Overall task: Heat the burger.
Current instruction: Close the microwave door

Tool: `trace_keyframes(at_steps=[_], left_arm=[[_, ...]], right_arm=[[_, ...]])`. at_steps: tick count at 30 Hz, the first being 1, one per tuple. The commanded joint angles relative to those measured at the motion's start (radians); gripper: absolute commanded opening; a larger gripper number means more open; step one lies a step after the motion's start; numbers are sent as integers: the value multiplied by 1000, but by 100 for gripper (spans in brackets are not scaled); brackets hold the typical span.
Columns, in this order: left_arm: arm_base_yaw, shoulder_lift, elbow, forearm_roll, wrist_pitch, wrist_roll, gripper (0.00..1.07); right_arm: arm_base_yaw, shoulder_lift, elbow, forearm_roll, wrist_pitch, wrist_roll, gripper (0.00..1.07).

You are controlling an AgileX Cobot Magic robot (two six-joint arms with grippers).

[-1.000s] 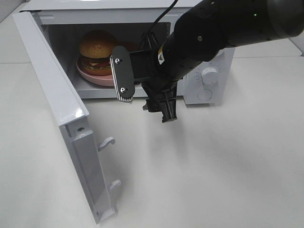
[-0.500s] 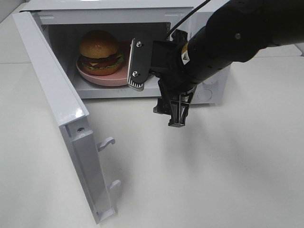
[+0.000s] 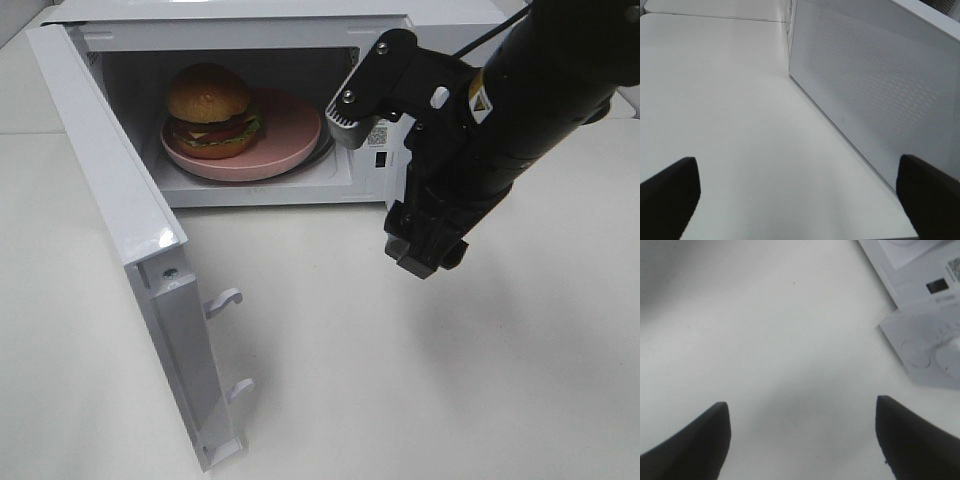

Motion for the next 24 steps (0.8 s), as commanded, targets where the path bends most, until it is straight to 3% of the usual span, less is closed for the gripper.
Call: trace_keyframes(at_steps=[1,11,24], left_arm=[[2,-16,2,-1,-13,0,100],[2,-16,2,-1,-13,0,100],[2,-16,2,-1,-13,0,100]], right_arm=[[-2,-29,5,-3,75,61,76],[-2,-140,22,-1,355,223,76],[-2,-399,125,1,402,264,76]])
